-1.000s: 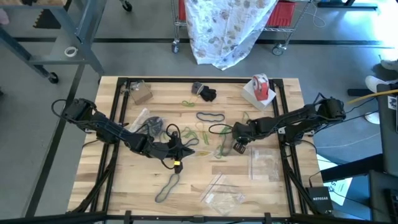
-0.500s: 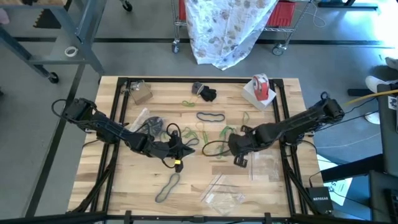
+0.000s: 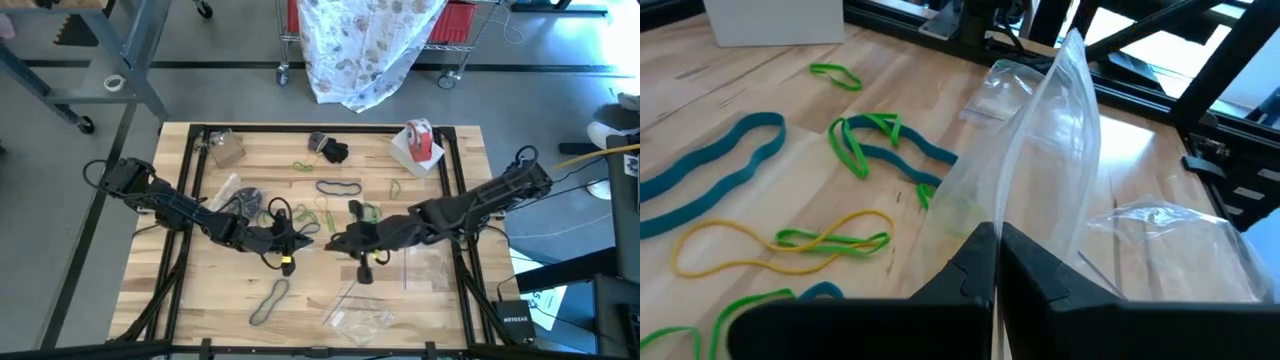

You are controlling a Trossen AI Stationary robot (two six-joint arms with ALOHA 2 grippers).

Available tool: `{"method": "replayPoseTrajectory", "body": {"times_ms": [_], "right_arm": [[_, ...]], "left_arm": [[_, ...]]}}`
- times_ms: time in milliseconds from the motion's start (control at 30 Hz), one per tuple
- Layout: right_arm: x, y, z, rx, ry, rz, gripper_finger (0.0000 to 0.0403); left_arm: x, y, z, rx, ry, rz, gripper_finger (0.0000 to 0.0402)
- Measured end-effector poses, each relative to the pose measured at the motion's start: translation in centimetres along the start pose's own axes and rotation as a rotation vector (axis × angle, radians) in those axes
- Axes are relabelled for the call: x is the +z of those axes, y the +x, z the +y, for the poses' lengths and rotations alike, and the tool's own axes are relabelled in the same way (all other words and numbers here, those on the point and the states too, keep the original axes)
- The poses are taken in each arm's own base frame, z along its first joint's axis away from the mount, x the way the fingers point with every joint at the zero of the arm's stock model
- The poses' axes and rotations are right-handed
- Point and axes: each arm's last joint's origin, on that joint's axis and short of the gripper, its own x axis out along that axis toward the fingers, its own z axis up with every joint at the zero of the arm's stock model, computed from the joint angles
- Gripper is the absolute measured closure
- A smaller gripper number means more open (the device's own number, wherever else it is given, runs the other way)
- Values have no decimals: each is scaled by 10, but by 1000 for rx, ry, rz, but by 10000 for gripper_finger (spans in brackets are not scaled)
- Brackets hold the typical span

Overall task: Sort rubber bands
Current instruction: Put the yellow rubber band into the transparent zip bag

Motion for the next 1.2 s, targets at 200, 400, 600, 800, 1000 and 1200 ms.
{"method": "replayPoseTrajectory", "body": {"times_ms": [200, 400, 600, 800, 1000, 1200], "right_arm": [[-8, 29, -10, -60, -96, -6, 403], [-23, 47, -25, -120, -109, 89, 403], [-29, 47, -24, -115, -121, 153, 403], [-25, 45, -13, -92, -100, 98, 403], [-32, 44, -16, -145, -96, 162, 403], [-38, 44, -22, -204, -131, 228, 403]], "left_arm": [[1, 0, -1, -9, -18, -14, 401], [3, -1, -4, -27, -26, -34, 401], [3, -1, -3, -23, -49, -33, 401], [5, 3, 4, 7, -95, -32, 401], [6, 4, 7, 20, -95, -34, 401], [7, 3, 5, 7, -70, -45, 401]]}}
